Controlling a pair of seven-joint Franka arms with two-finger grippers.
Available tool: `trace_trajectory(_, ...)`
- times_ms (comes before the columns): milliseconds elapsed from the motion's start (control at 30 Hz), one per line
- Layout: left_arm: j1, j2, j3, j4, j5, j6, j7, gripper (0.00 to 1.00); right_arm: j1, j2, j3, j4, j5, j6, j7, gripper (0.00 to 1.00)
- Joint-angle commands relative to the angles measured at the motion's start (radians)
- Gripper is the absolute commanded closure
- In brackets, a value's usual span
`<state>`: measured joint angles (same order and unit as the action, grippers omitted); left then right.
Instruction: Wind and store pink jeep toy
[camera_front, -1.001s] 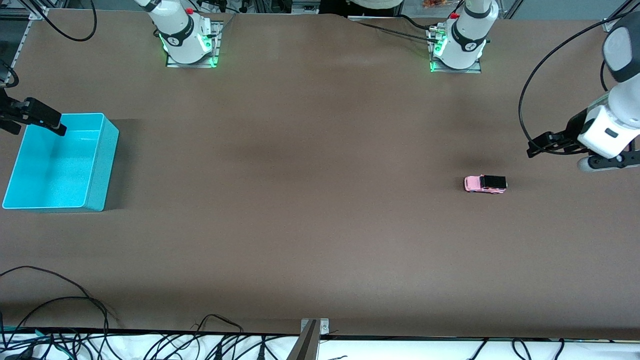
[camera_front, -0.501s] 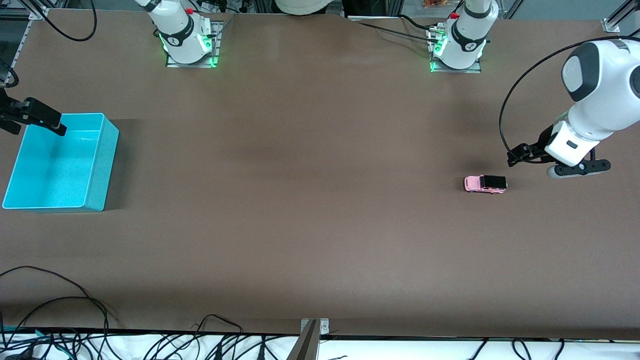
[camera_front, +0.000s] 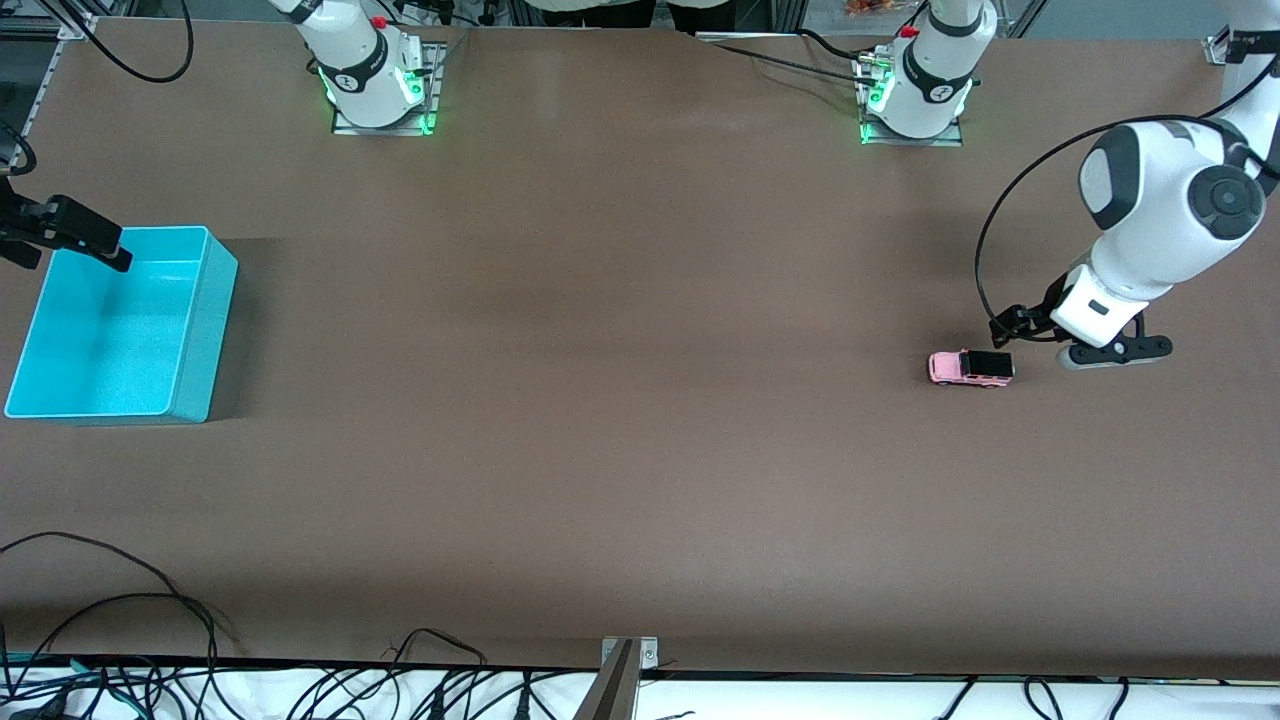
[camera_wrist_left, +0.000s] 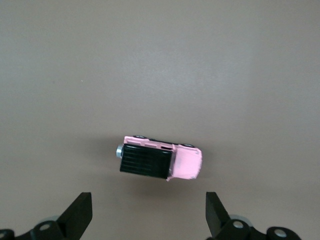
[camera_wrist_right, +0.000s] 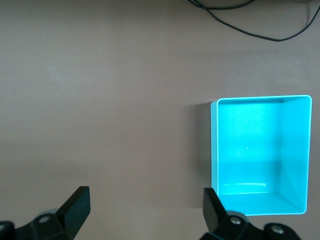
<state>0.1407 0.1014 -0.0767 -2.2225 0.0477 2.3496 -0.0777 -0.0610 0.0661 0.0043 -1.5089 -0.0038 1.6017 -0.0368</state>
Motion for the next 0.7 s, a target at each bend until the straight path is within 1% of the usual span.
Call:
trace_trajectory(0, 0.007, 0.05, -0.002, -0.02, 0.087, 0.08, 0.009, 0.0, -0.003, 0.008, -0.003, 0.026, 0.019, -0.016, -0.008, 0.0)
trace_trajectory(100, 0.005, 0.061, -0.002, -0.022, 0.092, 0.08, 0.042, 0.0, -0.003, 0.008, -0.004, 0.026, 0.019, -0.016, -0.008, 0.0)
trace_trajectory(234, 0.005, 0.078, -0.002, -0.02, 0.092, 0.08, 0.191, 0.0, -0.003, 0.008, -0.007, 0.026, 0.019, -0.016, -0.008, 0.0)
trace_trajectory(434, 0.005, 0.089, -0.002, -0.025, 0.09, 0.082, 0.364, 0.0, -0.003, 0.008, -0.007, 0.026, 0.019, -0.016, -0.008, 0.0)
trace_trajectory(667, 0.007, 0.107, -0.002, -0.029, 0.09, 0.082, 0.659, 0.0, -0.003, 0.008, -0.007, 0.026, 0.019, -0.016, -0.008, 0.0)
